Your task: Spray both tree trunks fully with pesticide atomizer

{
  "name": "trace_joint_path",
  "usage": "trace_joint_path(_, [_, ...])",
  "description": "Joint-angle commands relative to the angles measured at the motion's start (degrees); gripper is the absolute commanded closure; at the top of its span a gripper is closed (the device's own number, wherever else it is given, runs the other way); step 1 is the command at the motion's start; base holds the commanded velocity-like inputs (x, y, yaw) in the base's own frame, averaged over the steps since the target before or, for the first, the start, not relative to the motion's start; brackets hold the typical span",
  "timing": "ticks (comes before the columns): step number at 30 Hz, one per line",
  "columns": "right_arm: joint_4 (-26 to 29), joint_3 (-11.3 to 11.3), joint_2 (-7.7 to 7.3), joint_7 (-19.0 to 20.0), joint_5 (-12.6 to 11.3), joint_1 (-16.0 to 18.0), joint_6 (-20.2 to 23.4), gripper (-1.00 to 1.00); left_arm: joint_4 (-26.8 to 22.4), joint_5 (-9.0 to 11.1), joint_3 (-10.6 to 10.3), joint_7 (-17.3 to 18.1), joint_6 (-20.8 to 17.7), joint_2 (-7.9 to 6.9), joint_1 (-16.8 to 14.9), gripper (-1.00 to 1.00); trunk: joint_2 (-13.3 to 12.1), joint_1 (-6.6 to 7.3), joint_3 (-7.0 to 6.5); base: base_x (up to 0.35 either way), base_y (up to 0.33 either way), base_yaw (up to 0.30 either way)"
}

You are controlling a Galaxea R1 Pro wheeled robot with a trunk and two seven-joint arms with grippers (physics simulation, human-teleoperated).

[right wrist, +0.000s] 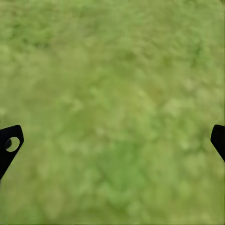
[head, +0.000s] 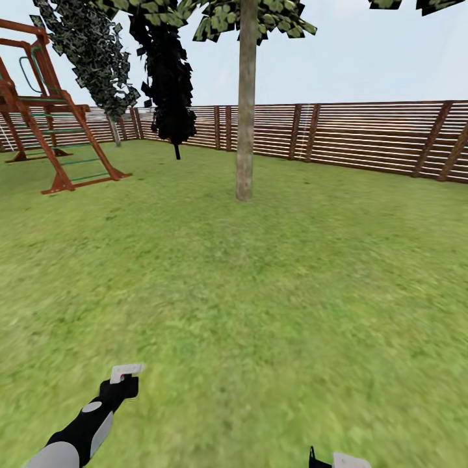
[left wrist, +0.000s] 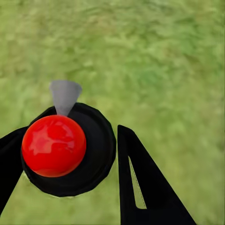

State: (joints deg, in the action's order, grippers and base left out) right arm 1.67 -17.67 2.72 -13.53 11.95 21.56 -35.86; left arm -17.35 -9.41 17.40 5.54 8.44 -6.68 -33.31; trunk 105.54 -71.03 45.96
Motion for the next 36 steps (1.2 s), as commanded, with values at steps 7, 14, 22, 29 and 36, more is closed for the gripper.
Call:
trace_joint_path(7, [0.0, 0.0, 0.0, 0.0, 0.02, 0.0, 0.0, -1.0, -0.05, 0.0, 0.0, -0.01, 0.0, 0.0, 0.0, 1.0, 0.0, 0.0, 0.0, 0.34, 0.0, 0.0])
trace_joint_path(14, [0.0, 0.0, 0.0, 0.0, 0.0, 0.0, 0.0, -1.0, -0.05, 0.0, 0.0, -0.01, 0.0, 0.0, 0.0, 1.0, 0.0, 0.0, 0.0, 0.34, 0.0, 0.0])
trace_joint_path(22, [0.0, 0.0, 0.0, 0.0, 0.02, 0.01, 0.0, -1.0, -0.05, 0.0, 0.0, -0.01, 0.0, 0.0, 0.0, 1.0, 0.0, 0.0, 0.0, 0.34, 0.0, 0.0])
trace_joint_path(29, [0.0, 0.0, 0.0, 0.0, 0.0, -0.01, 0.0, -1.0, -0.05, 0.0, 0.0, -0.01, 0.0, 0.0, 0.0, 1.0, 0.0, 0.0, 0.0, 0.34, 0.0, 0.0])
trace_joint_path(36, [0.0, 0.0, 0.0, 0.0, 0.01, 0.01, 0.0, -1.0, -0.05, 0.0, 0.0, -0.01, 0.0, 0.0, 0.0, 1.0, 0.0, 0.0, 0.0, 0.34, 0.0, 0.0])
